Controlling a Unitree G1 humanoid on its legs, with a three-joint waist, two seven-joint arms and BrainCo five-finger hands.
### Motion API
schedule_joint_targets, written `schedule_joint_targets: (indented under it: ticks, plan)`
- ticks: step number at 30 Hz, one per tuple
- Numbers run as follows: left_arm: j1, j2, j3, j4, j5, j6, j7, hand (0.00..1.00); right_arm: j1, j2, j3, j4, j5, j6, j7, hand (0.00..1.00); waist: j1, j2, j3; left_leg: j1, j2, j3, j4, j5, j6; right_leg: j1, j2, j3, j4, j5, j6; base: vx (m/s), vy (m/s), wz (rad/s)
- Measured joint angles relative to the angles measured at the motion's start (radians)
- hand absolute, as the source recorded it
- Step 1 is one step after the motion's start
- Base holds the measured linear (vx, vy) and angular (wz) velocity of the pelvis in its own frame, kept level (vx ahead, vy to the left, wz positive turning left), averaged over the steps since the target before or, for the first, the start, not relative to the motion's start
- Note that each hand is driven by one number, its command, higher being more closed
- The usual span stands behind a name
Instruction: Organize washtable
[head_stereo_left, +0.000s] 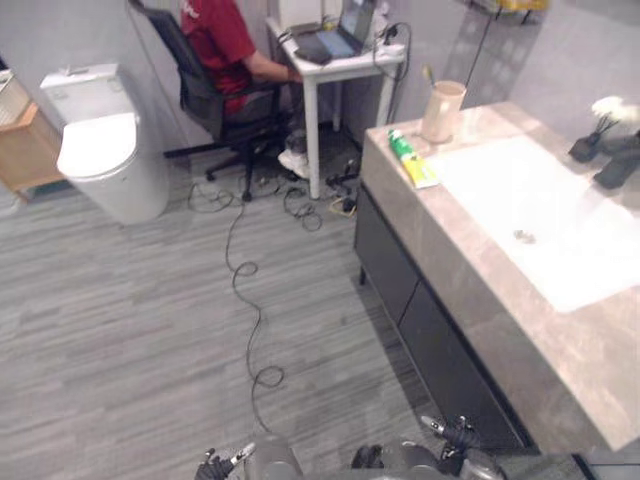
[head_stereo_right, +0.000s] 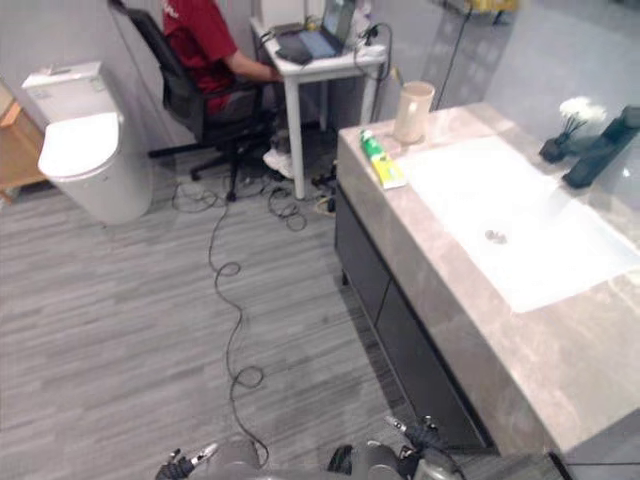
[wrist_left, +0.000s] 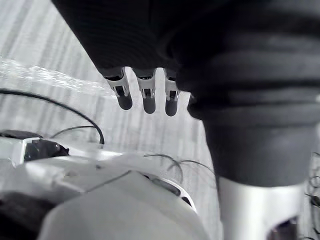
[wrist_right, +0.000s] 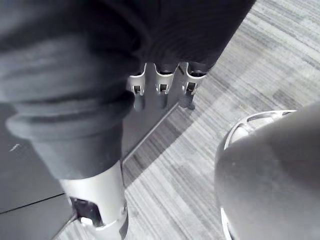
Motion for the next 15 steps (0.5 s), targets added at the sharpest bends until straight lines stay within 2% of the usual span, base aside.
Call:
schedule_joint_targets:
  ticks: [2, 4, 5, 6, 7, 8, 9, 10, 11, 12, 13, 14, 15]
  plan:
    - [0.01, -0.003, -0.002, 0.002, 0.0, 0.0, 0.001, 0.0, -0.006, 0.0, 0.01, 0.002, -0.001, 0.0, -0.005, 0.0, 0.006, 0.0, -0.001, -0.045, -0.008, -0.001, -0.133, -0.018, 0.001, 0.047, 0.0, 0.056, -0.047, 0.01, 0.021, 0.43, 0.169, -0.82]
    - [0.016, -0.006, -0.004, 0.002, 0.0, 0.005, 0.003, 0.0, -0.021, 0.003, 0.03, 0.004, -0.002, -0.002, -0.006, 0.0, 0.009, -0.002, -0.001, -0.052, -0.011, -0.017, -0.334, -0.035, -0.01, 0.083, -0.001, 0.109, -0.081, 0.019, 0.037, 0.43, 0.275, -0.86]
    - [0.015, -0.011, -0.005, 0.002, -0.001, 0.004, 0.004, 0.0, -0.022, 0.007, 0.03, 0.004, -0.001, -0.003, -0.006, 0.0, 0.013, -0.002, -0.002, -0.048, -0.016, -0.041, -0.496, -0.034, -0.014, 0.104, -0.005, 0.137, -0.094, 0.022, 0.05, 0.36, 0.332, -0.78]
    - [0.015, -0.009, -0.006, 0.002, -0.004, 0.004, 0.003, 0.0, -0.021, 0.009, 0.03, 0.011, -0.001, -0.009, -0.007, 0.0, 0.024, -0.012, -0.007, -0.04, -0.035, -0.091, -0.668, -0.031, -0.017, 0.112, -0.025, 0.17, -0.092, 0.012, 0.077, 0.35, 0.351, -0.77]
    - [0.015, -0.007, -0.006, 0.002, -0.006, 0.004, 0.003, 0.0, -0.019, 0.009, 0.03, 0.02, -0.001, -0.013, -0.007, 0.0, 0.025, -0.016, -0.008, -0.039, -0.045, -0.122, -0.739, -0.027, -0.02, 0.118, -0.037, 0.185, -0.092, 0.003, 0.095, 0.35, 0.404, -0.75]
    - [0.02, -0.006, -0.007, 0.003, -0.012, 0.005, 0.003, 0.0, -0.019, 0.007, 0.031, 0.033, -0.001, -0.021, -0.007, 0.0, 0.024, -0.021, -0.013, -0.042, -0.057, -0.183, -0.838, -0.011, -0.037, 0.13, -0.061, 0.216, -0.091, -0.022, 0.141, 0.28, 0.357, -0.56]
    - [0.025, -0.007, -0.009, 0.003, -0.017, 0.005, 0.004, 0.0, -0.014, 0.006, 0.032, 0.036, -0.001, -0.022, -0.007, 0.0, 0.025, -0.017, -0.023, -0.041, -0.062, -0.209, -0.864, 0.01, -0.062, 0.131, -0.074, 0.231, -0.086, -0.036, 0.166, 0.35, 0.502, -0.67]
    - [0.031, -0.008, -0.011, 0.016, -0.029, 0.005, 0.003, 0.0, 0.006, 0.003, 0.031, 0.048, -0.001, -0.022, -0.006, 0.0, 0.026, -0.02, -0.041, -0.041, -0.084, -0.207, -0.805, 0.07, -0.139, 0.14, -0.109, 0.269, -0.078, -0.057, 0.2, 0.44, 0.604, -0.47]
    - [0.035, 0.019, -0.022, 0.025, -0.033, 0.005, 0.003, 0.0, 0.015, 0.016, 0.032, 0.058, -0.002, -0.023, -0.001, 0.0, 0.02, -0.048, -0.062, -0.069, -0.119, -0.183, -0.719, -0.01, -0.111, 0.142, -0.149, 0.281, -0.08, -0.041, 0.213, 0.45, 0.603, -0.38]
    - [0.032, 0.024, -0.025, 0.025, -0.033, 0.005, 0.003, 0.0, 0.019, 0.019, 0.032, 0.063, -0.002, -0.023, 0.002, 0.0, 0.018, -0.064, -0.075, -0.081, -0.125, -0.178, -0.671, -0.043, -0.102, 0.143, -0.162, 0.286, -0.08, -0.024, 0.221, 0.39, 0.488, -0.32]
    - [0.024, 0.04, -0.042, 0.039, -0.033, 0.007, 0.003, 0.0, 0.027, 0.025, 0.028, 0.076, -0.002, -0.022, 0.003, 0.0, 0.024, -0.068, -0.079, -0.089, -0.139, -0.158, -0.592, -0.107, -0.089, 0.142, -0.194, 0.311, -0.061, -0.005, 0.243, 0.31, 0.418, -0.37]
    - [0.024, 0.051, -0.056, 0.045, -0.033, 0.008, 0.003, 0.0, 0.03, 0.033, 0.017, 0.08, -0.002, -0.021, 0.008, 0.0, 0.023, -0.08, -0.086, -0.08, -0.149, -0.131, -0.552, -0.15, -0.066, 0.128, -0.217, 0.334, -0.012, 0.006, 0.232, 0.37, 0.51, -0.54]
    - [0.022, 0.062, -0.074, 0.056, -0.033, 0.01, 0.003, 0.0, 0.031, 0.034, 0.004, 0.079, -0.002, -0.022, 0.015, 0.0, 0.021, -0.084, -0.089, -0.049, -0.159, -0.092, -0.526, -0.194, -0.039, 0.075, -0.245, 0.372, 0.114, 0.046, 0.2, 0.36, 0.497, -0.46]
